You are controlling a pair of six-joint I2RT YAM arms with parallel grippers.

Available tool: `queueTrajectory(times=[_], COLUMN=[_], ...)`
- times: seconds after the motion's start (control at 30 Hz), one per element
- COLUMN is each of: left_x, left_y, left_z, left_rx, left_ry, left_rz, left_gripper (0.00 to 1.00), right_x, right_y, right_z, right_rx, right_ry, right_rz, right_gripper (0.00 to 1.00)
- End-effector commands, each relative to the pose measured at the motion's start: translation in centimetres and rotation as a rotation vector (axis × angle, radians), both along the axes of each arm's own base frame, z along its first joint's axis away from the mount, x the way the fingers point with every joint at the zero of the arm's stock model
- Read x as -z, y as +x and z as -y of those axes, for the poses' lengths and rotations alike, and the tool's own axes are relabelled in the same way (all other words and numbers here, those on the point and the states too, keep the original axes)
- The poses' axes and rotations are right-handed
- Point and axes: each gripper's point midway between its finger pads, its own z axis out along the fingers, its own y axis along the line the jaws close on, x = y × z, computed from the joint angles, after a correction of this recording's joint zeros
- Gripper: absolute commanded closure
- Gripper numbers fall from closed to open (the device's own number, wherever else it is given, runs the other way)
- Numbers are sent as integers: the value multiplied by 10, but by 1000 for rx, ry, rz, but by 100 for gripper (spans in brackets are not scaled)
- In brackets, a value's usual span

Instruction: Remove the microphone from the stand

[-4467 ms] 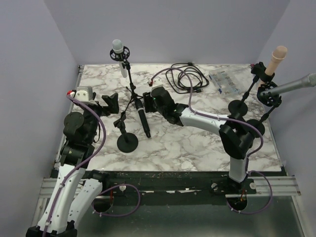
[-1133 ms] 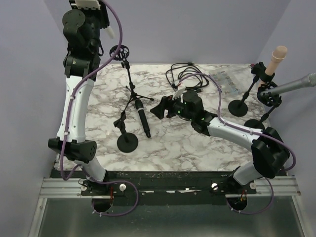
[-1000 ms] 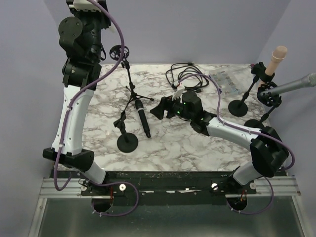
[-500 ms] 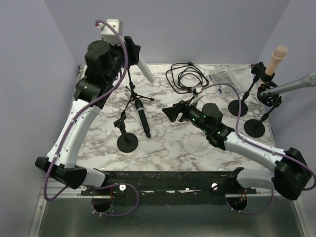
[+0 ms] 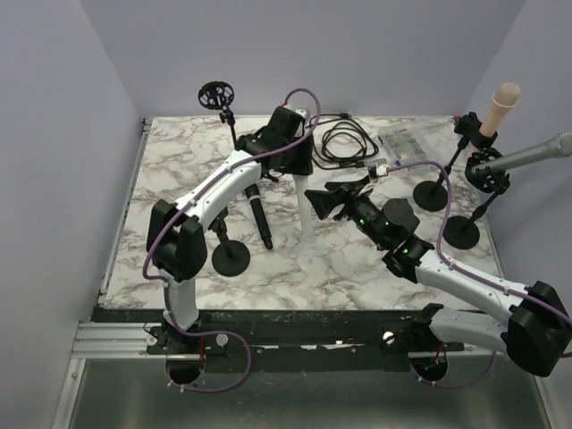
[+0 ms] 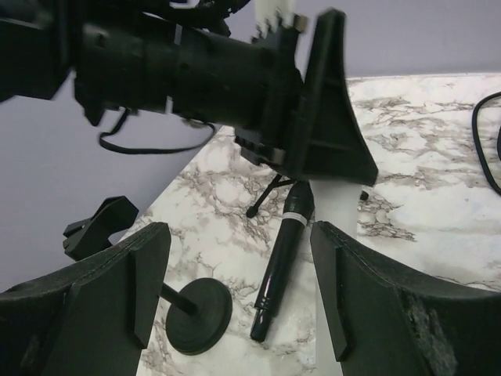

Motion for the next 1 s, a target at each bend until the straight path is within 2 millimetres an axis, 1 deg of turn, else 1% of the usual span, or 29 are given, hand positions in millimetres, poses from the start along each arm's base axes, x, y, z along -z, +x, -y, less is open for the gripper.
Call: queueTrajectory(times=[0.0,0.07,0.1,0.17,0.27,0.4,0.43,0.47,0.57,0.67,0.7,0.77,0.8,0.87,0.93,0.97], left_x=[30,45,52,62,74,85,89,92,101,101,98,90,84,75,64,59], left_y=[4,7,12,17,27,39,42,44,46,48,49,50,51,51,49,48], left_z=[-1,-2,-7,-12,-26,-38,-41,-44,-46,-48,-49,-54,-56,-58,-59,-60], left_rx=[-56,-61,-83,-91,-123,-144,-154,-164,-186,-194,-200,-209,-213,-213,-210,-211], left_ry=[53,76,101,115,134,164,176,185,184,192,196,206,206,201,197,194], left_rz=[-90,-115,-118,-133,-145,-148,-153,-158,-182,-176,-167,-149,-138,-119,-102,-98], left_gripper=[100,100,100,100,100,100,96,90,64,50,45,39,34,26,21,20], right_x=[-12,-12,-12,-11,-8,-5,-4,-3,-2,1,3,6,6,7,8,9], right_y=[2,2,2,2,3,5,5,5,6,7,8,9,9,10,10,11], right_z=[1,4,5,6,6,5,5,5,5,5,4,3,2,2,2,2], right_rx=[6,18,23,30,32,33,33,34,38,40,40,40,38,38,40,43], right_ry=[23,21,22,21,20,17,16,14,11,5,2,-4,-4,-7,-8,-11], right_rz=[32,34,35,35,32,25,25,22,23,18,15,10,8,5,4,4], right_gripper=[20,19,19,18,18,18,18,18,18,18,18,18,18,18,18,18])
